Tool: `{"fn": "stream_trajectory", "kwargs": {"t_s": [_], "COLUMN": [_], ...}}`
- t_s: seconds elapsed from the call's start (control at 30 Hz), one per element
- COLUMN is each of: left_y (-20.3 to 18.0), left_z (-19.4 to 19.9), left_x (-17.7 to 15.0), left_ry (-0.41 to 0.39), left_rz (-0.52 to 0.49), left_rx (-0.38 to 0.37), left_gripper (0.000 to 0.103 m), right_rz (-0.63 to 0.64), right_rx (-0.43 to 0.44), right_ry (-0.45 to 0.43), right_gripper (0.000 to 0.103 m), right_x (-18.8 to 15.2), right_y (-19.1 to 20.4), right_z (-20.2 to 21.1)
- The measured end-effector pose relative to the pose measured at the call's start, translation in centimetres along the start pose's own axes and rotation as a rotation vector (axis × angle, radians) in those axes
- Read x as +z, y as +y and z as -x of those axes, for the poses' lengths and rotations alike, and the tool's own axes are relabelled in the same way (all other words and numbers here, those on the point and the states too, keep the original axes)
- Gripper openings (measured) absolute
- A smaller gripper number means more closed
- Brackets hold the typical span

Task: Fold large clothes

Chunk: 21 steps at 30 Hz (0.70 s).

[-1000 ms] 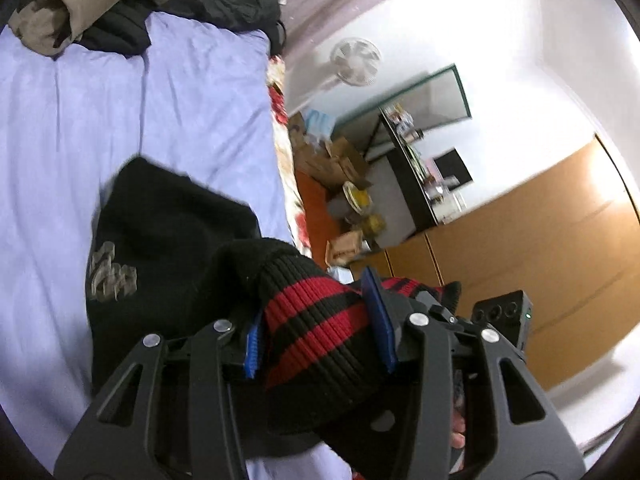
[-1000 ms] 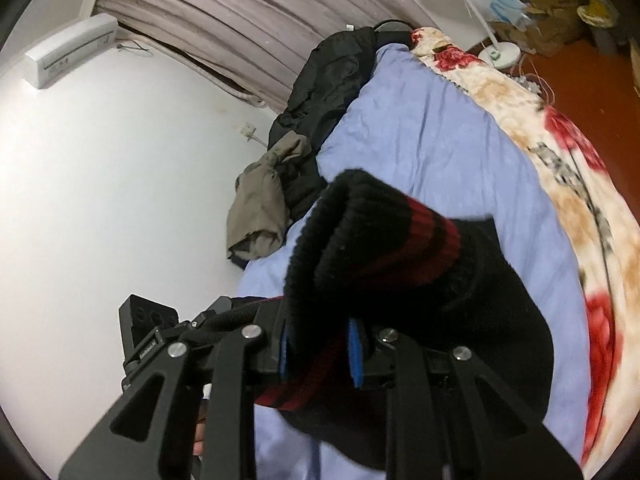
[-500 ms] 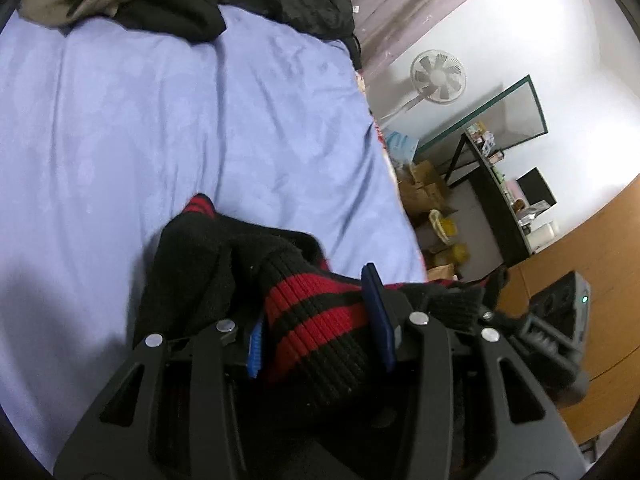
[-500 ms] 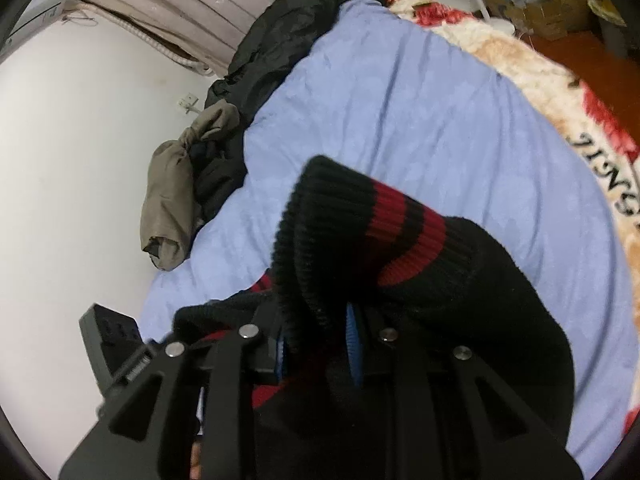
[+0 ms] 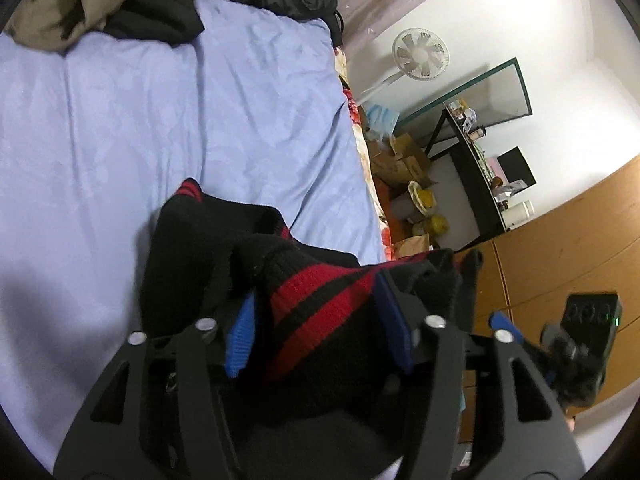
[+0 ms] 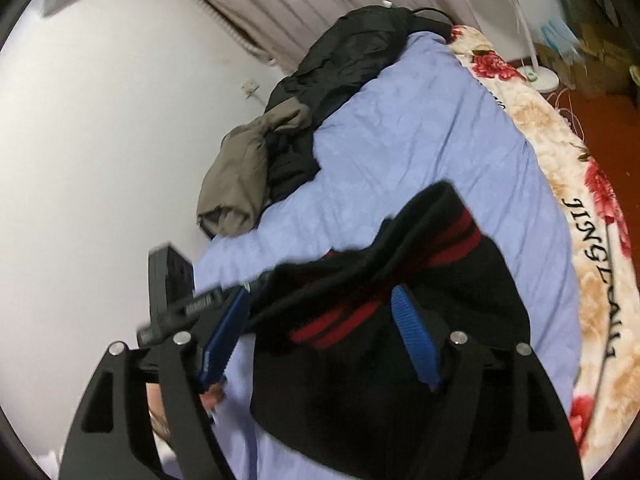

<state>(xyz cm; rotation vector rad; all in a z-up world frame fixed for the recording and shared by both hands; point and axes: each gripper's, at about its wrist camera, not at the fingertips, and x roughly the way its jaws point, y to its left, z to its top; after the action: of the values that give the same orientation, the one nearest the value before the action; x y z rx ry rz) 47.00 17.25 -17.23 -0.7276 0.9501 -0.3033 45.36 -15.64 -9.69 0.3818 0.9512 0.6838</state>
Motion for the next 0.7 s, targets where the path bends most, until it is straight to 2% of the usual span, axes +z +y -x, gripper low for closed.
{"fn": "stream_trajectory", "kwargs": {"t_s": [0.03,0.1,0.17,0.3,0.37,0.4,0.43,0.47,0.5,0.53,0.57,0.6,0.63,0.7], "left_y": [-0.2,-0.3,-0.4,-1.3,-1.6,-1.8,-2.2,-2.6,-3.0,-3.3,-3.6,-3.9,-4.1,-4.3], "left_z": [0.8,3.0,4.2,5.9,5.6,5.3,4.8,4.5,3.9,3.5,3.0,2.5,1.7,0.8], "left_x": [0.0,0.4,0.6,-0.9,-2.1,-2.8,-4.1,-4.9,-5.9,-6.6,-7.3,-8.0,-8.8,-9.4], "left_ry": [-0.017,-0.054,-0.047,-0.028,0.001,0.014,0.021,0.021,0.024,0.024,0.026,0.024,0.014,0.006], "left_rz": [-0.001,0.001,0.011,-0.052,-0.075,-0.086,-0.109,-0.126,-0.146,-0.158,-0.176,-0.196,-0.228,-0.258], "left_rx": [0.006,0.007,-0.003,0.051,0.075,0.091,0.101,0.094,0.087,0.08,0.075,0.079,0.087,0.099], "left_gripper": [0.075,0.076,0.076,0.076,0.076,0.076,0.076,0.075,0.072,0.06,0.054,0.041,0.024,0.016], "right_rz": [0.008,0.006,-0.001,0.014,0.041,0.057,0.071,0.086,0.1,0.102,0.098,0.091,0.087,0.087], "right_rx": [-0.009,-0.018,-0.021,-0.045,-0.058,-0.079,-0.089,-0.097,-0.117,-0.131,-0.144,-0.165,-0.175,-0.205], "right_ry": [0.004,0.014,0.028,0.062,0.069,0.073,0.077,0.083,0.09,0.09,0.091,0.092,0.089,0.075], "right_gripper": [0.073,0.073,0.073,0.071,0.058,0.047,0.031,0.023,0.018,0.017,0.016,0.01,0.007,0.006], "right_x": [-0.7,-2.0,-3.5,-5.7,-6.2,-6.3,-6.3,-6.2,-6.1,-6.2,-6.2,-6.3,-6.3,-6.4], "right_y": [0.4,0.6,0.6,0.6,0.8,0.8,0.8,0.9,0.8,0.7,0.5,0.2,0.0,-0.5], "right_z": [0.4,0.4,0.3,-1.4,-2.1,-2.4,-2.7,-3.1,-3.4,-3.5,-3.6,-3.6,-3.6,-3.5]}}
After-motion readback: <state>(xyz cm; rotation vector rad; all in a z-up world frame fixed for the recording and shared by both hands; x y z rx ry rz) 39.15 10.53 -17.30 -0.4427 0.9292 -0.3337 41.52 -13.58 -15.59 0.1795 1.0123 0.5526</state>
